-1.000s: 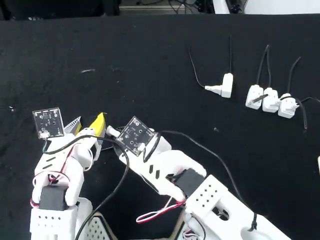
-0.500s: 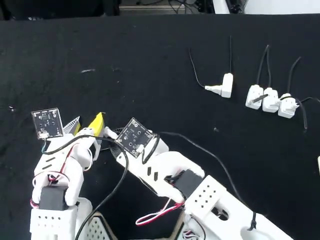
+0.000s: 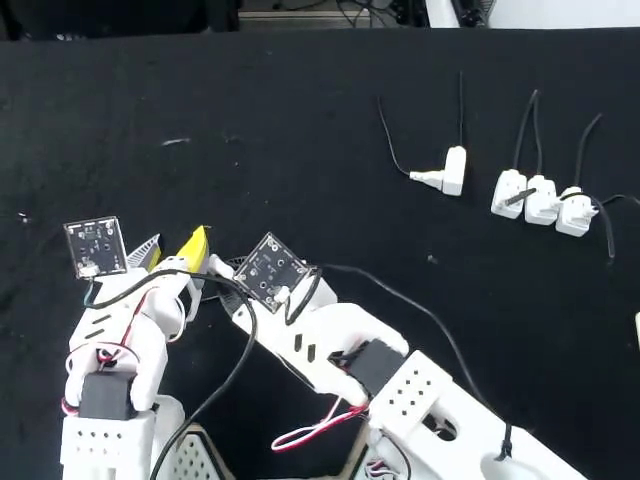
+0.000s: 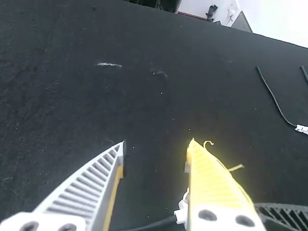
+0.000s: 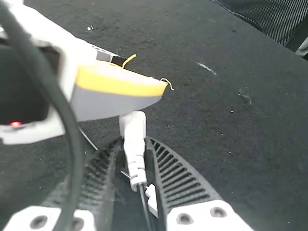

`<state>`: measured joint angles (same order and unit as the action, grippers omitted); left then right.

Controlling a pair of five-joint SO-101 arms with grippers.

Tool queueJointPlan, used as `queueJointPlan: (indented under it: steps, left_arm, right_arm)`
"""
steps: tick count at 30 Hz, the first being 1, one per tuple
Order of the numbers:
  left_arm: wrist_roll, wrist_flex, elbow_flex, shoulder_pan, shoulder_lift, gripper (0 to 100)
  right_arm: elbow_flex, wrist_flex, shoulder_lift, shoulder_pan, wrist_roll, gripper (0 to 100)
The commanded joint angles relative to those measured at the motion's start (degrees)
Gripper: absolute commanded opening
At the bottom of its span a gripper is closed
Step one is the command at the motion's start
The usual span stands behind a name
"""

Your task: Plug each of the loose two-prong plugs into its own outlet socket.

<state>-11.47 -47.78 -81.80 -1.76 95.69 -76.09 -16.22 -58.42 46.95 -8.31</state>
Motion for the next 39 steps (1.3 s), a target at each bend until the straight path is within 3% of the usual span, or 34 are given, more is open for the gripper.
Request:
queueJointPlan:
  steps: [1,26,35,39]
  left_arm:
    - [0.53,0.0,-0.31,-0.31,-0.09,21]
    - [0.62,1.23,0.92,-1.19,-0.09,21]
    - [0.7,-6.07,9.36,-11.21,-0.09,21]
    - [6.42,-11.34,8.22,-16.22,-0.09,21]
  right_arm:
    - [2.51,2.55,-0.66,0.97,0.79,1.0]
    - [2.24,1.58,-0.48,-2.46,2.46,1.0]
    - [9.8,-18.46,-0.04,-11.08,2.37,1.0]
    - [16.04,-26.29,2.24,-14.33,2.2,1.0]
